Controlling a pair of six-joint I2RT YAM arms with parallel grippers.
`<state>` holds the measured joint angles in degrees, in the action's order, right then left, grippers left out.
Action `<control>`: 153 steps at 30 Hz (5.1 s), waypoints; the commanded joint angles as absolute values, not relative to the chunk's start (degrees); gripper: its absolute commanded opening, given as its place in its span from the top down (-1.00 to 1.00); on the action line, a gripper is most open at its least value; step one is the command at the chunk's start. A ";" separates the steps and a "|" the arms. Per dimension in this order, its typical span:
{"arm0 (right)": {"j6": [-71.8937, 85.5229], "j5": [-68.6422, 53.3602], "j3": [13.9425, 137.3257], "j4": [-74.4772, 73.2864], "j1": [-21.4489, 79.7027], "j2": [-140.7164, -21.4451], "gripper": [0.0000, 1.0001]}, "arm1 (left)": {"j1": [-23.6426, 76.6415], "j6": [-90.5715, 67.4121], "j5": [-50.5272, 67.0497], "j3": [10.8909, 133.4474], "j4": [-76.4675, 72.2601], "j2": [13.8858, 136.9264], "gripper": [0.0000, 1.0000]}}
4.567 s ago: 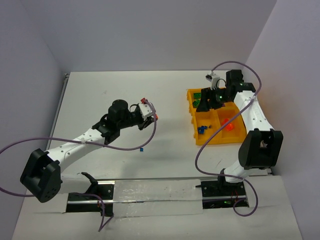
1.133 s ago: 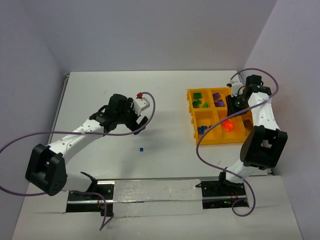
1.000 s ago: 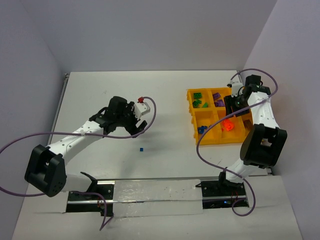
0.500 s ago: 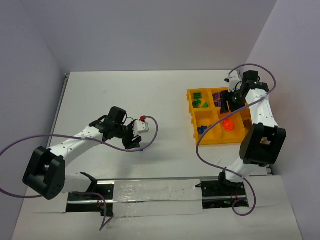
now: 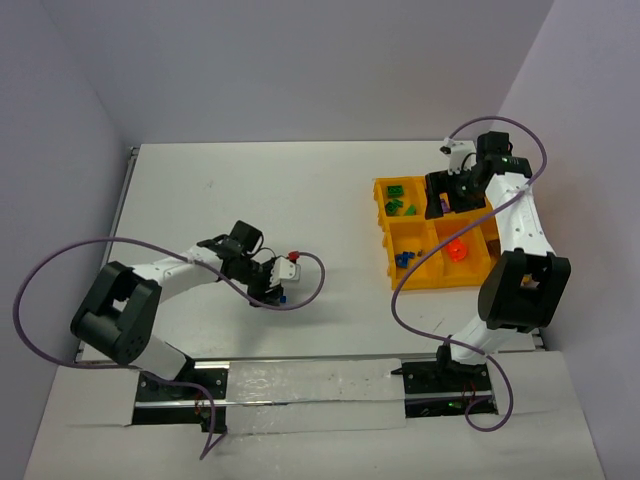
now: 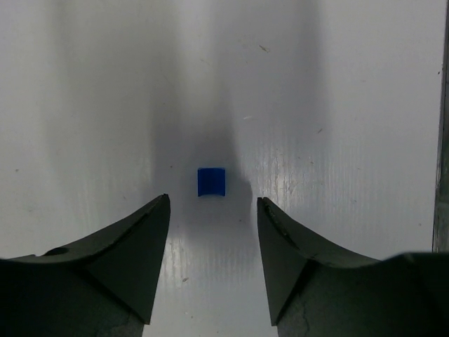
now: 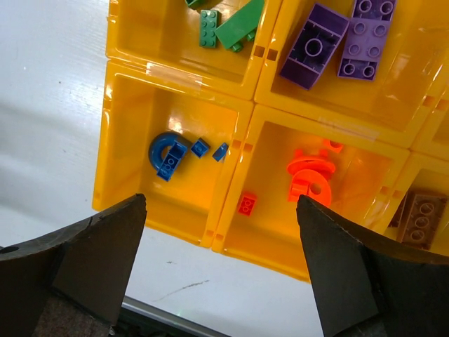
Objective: Sort the legos into containers by color
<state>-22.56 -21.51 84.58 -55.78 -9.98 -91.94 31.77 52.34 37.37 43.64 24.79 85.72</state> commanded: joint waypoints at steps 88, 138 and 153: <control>16.62 -25.37 86.49 -0.27 29.63 -92.75 -0.46 | 17.93 -95.38 23.91 64.60 -10.45 87.79 1.00; 11.62 -27.97 90.92 1.41 31.98 -100.44 0.10 | 19.50 -103.53 28.11 62.40 -16.40 88.35 1.00; 10.76 -27.07 88.08 1.58 31.82 -96.82 1.00 | 18.98 -101.52 27.33 60.93 -14.47 87.98 -0.20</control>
